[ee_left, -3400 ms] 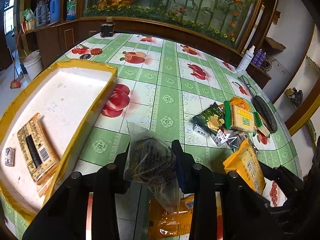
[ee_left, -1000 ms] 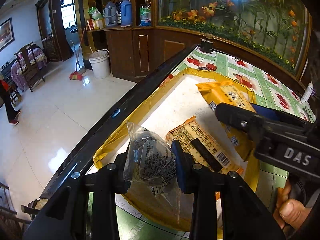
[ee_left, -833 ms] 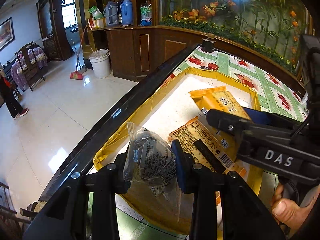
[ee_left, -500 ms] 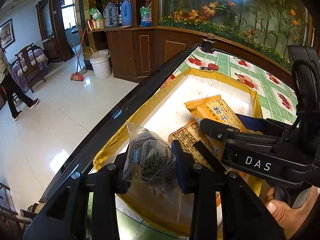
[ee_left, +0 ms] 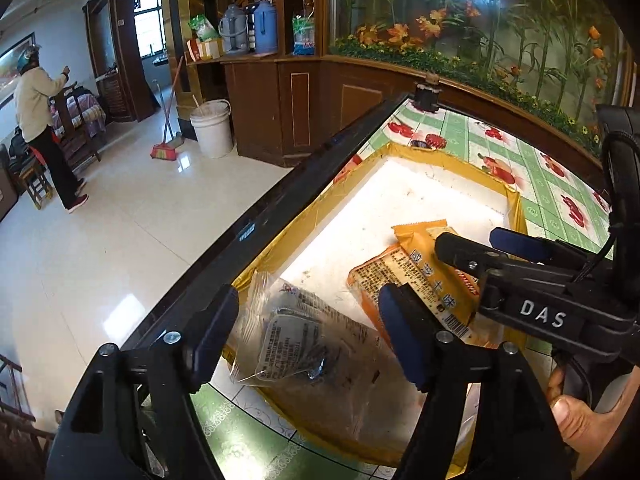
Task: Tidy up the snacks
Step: 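Withdraw both tools from the tray toward the remaining snacks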
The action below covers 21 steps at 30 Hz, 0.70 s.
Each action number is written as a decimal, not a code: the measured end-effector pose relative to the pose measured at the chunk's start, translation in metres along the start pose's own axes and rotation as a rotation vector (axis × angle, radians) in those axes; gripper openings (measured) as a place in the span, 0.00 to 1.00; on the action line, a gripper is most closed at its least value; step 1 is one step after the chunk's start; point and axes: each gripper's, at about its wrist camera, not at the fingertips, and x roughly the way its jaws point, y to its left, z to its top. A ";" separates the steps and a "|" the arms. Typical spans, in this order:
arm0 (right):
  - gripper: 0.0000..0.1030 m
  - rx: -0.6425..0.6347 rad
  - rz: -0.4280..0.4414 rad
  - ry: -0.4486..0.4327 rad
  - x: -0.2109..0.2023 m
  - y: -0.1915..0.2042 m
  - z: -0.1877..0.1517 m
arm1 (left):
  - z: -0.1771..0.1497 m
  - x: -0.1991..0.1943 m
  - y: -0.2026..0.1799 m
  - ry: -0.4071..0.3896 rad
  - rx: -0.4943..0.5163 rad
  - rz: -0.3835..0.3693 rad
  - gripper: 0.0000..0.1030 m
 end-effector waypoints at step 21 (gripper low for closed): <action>0.78 0.233 -0.086 -0.209 -0.166 -0.087 -0.069 | -0.003 -0.051 -0.070 -0.114 0.141 -0.062 0.76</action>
